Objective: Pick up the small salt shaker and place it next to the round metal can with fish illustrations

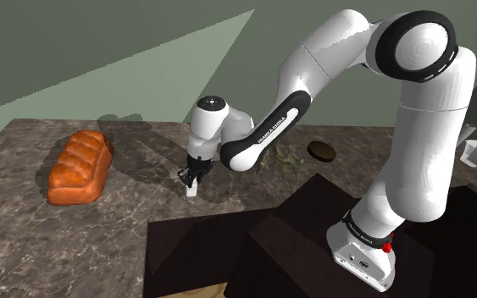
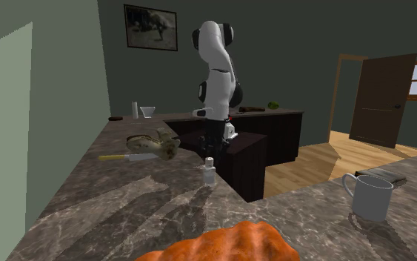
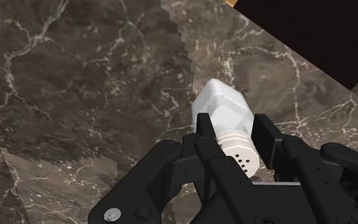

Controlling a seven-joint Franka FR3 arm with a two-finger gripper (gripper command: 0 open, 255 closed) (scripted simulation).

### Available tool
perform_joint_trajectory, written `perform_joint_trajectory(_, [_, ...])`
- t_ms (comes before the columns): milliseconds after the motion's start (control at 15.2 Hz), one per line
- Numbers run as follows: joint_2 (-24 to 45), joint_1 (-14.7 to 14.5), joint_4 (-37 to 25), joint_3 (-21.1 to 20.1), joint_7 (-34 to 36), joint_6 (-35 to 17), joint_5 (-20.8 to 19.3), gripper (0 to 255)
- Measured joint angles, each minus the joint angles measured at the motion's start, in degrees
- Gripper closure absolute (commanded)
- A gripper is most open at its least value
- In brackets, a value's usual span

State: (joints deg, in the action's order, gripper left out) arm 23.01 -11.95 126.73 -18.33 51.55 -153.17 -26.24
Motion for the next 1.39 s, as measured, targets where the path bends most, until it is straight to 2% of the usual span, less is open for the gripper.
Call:
perform_joint_trajectory(726, [-7.1, 2.9, 0.4, -3.9, -5.2, 6.1, 6.5, 255])
perform_joint_trajectory(1386, [-13.3, 4.2, -0.8, -6.2, -9.4, 12.6, 12.2, 255])
